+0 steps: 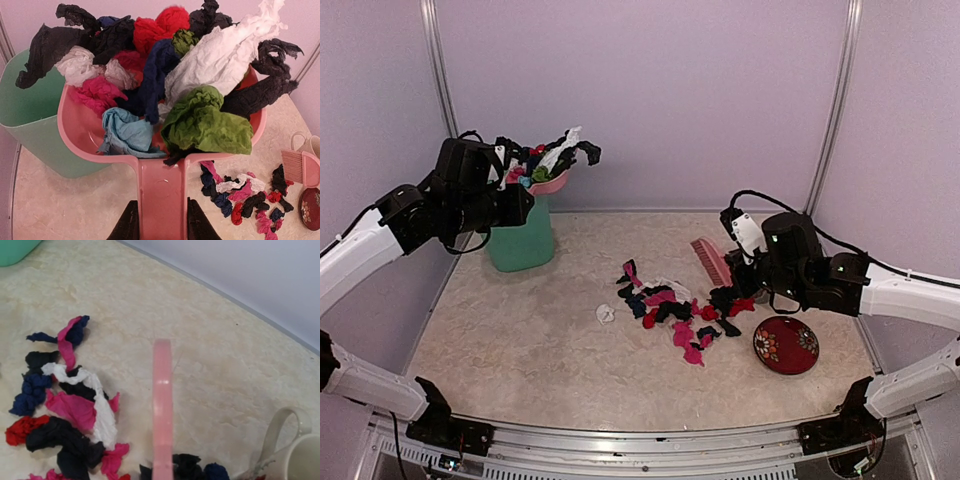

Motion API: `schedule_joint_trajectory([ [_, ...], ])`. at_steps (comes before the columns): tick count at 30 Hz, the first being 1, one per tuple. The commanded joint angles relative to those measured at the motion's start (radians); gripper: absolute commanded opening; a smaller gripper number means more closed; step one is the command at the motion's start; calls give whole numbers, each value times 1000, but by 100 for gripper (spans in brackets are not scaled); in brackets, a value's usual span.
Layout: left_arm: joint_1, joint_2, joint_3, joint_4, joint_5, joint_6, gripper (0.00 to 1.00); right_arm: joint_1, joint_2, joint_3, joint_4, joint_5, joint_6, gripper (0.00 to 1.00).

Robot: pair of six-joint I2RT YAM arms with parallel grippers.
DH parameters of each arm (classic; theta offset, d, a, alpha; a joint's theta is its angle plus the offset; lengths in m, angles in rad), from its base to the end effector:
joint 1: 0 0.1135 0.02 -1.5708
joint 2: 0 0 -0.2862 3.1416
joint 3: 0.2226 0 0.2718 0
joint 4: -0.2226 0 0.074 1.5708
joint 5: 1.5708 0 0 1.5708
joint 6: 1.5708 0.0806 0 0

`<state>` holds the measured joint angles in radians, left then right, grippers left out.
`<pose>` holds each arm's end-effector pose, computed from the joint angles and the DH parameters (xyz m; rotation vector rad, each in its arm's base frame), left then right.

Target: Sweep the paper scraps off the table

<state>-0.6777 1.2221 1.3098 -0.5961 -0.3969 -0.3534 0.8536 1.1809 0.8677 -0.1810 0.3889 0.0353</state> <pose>0.2615 -0.1705 0.3933 0.0911 2.0423 -0.2329 0.2286 0.2156 0.2832 -0.5842 1.9429 0.1590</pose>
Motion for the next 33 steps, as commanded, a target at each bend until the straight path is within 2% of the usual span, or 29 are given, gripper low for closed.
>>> schedule_joint_trajectory([
  [1,132,12,59,3,181,47,0,-7,12,-4,46,-17,15,0],
  [11,426,76,71,97,589,-9,0,-7,31,-1,54,-35,21,0],
  [18,623,122,59,182,852,-122,0,-7,27,-7,51,-39,32,0],
  [24,720,172,24,255,1045,-216,0,-7,12,-23,52,-38,43,0],
  [33,790,224,-41,395,1250,-378,0,-8,-2,-30,58,-35,60,0],
])
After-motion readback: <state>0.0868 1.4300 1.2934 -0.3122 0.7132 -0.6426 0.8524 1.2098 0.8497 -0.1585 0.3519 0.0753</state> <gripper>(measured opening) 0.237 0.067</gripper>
